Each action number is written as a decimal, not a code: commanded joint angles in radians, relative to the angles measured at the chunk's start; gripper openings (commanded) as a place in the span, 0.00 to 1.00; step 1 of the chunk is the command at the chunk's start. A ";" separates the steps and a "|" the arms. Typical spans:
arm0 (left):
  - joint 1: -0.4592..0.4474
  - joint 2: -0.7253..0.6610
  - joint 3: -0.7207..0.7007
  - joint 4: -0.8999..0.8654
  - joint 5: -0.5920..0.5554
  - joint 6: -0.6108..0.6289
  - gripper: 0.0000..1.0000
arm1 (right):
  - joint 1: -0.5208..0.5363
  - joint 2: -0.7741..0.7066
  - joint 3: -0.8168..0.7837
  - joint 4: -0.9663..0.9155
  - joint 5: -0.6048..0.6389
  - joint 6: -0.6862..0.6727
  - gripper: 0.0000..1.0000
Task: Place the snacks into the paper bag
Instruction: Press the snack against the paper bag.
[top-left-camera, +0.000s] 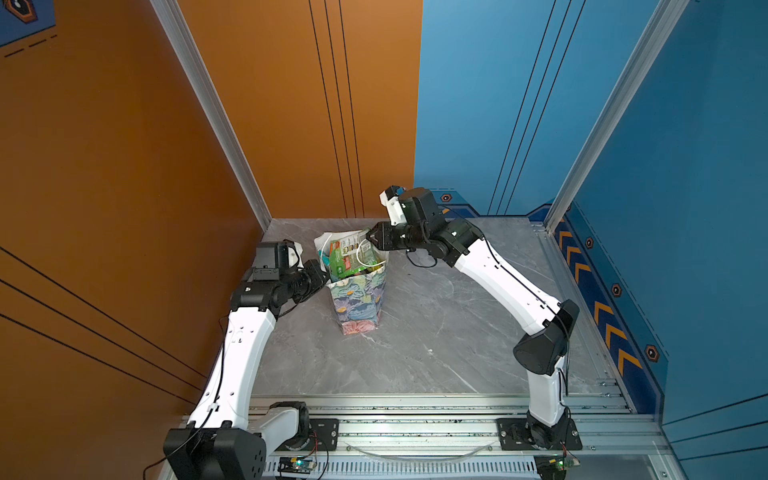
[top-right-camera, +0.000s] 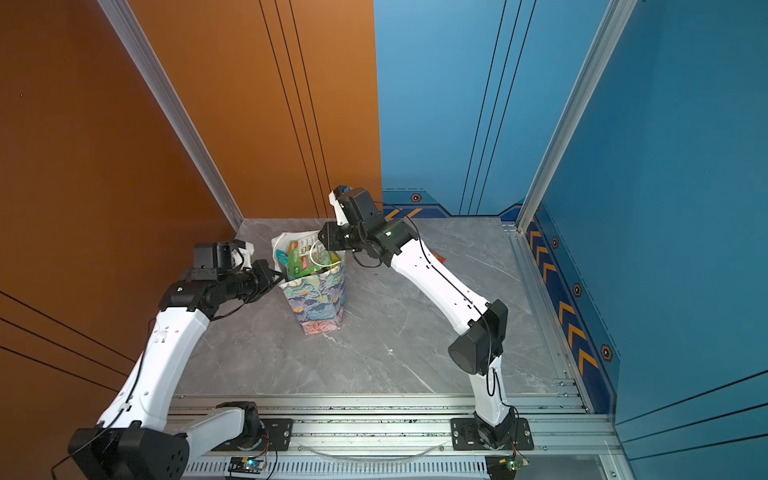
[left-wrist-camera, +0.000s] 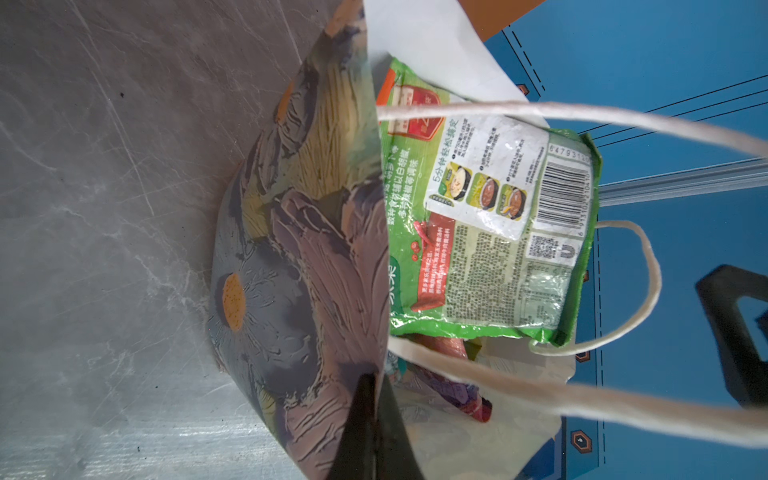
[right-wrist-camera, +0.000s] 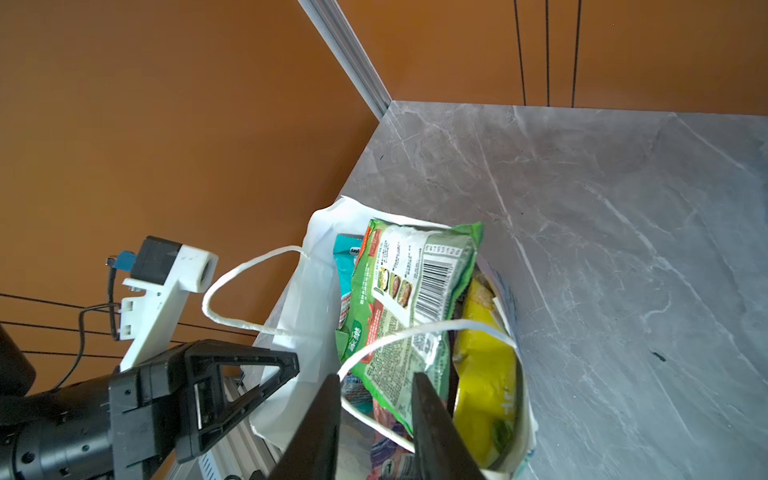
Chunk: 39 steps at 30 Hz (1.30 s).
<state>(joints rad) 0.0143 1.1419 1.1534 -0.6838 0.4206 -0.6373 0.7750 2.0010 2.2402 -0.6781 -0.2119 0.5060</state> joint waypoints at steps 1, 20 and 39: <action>0.007 0.002 0.000 -0.001 0.029 0.003 0.00 | 0.004 0.059 0.052 -0.062 0.046 -0.052 0.31; 0.007 -0.003 -0.001 0.000 0.030 0.002 0.00 | -0.029 0.197 0.136 -0.126 -0.011 -0.042 0.32; 0.007 -0.007 -0.007 -0.001 0.030 0.002 0.00 | -0.045 0.223 0.239 -0.078 -0.027 -0.012 0.39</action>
<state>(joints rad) 0.0143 1.1416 1.1530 -0.6796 0.4244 -0.6373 0.7254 2.1902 2.4519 -0.7616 -0.2203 0.4759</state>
